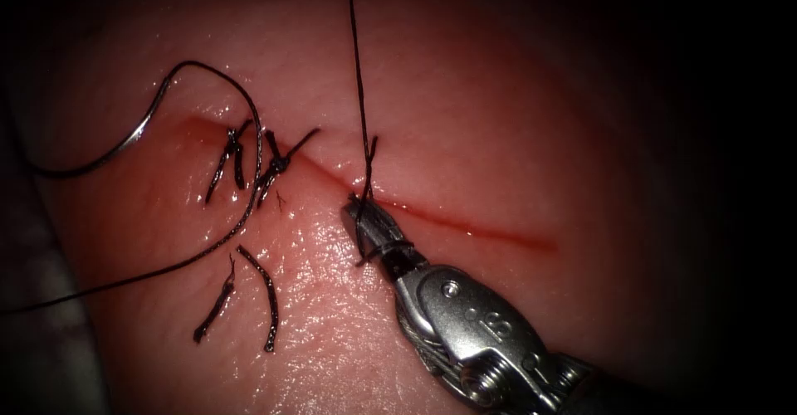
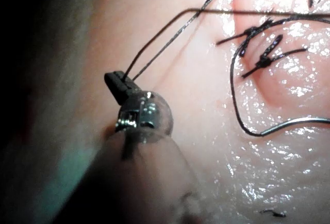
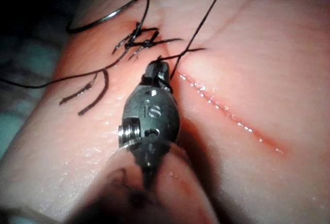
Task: Wound Closure
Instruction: Pull the right gripper down and the left gripper up to tighten the suture
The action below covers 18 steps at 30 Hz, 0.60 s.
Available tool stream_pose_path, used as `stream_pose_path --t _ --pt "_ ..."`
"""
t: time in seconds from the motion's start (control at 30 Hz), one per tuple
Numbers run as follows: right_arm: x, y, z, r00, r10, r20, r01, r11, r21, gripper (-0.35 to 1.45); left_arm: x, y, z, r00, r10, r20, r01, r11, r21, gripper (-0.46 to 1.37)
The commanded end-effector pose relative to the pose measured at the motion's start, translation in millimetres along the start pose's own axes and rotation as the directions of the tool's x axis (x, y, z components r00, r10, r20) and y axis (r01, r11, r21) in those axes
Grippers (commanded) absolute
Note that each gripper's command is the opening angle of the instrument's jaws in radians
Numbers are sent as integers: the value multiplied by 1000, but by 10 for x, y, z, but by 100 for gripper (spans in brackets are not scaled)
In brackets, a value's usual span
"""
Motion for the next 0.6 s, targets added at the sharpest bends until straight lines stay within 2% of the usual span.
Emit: stream_pose_path --t 0.03,0.3,0.5,0.6 --pt "1 0 -1 1000 0 0 0 1000 -4 -35 0 0 0 1000 0 0 0 1000 -4 -35" --pt "2 1 1 1000 1 1 -1 1000 -6 -35 0 -1 0 1000 0 -1 0 1000 -1 -35" --pt "6 9 19 1000 -10 4 10 1000 -15 -35 1 -4 6 1000 -4 1 4 1000 5 -35" --pt "5 13 30 997 -80 4 80 997 -22 -35 2 -4 8 1000 -4 -3 4 1000 4 -35"
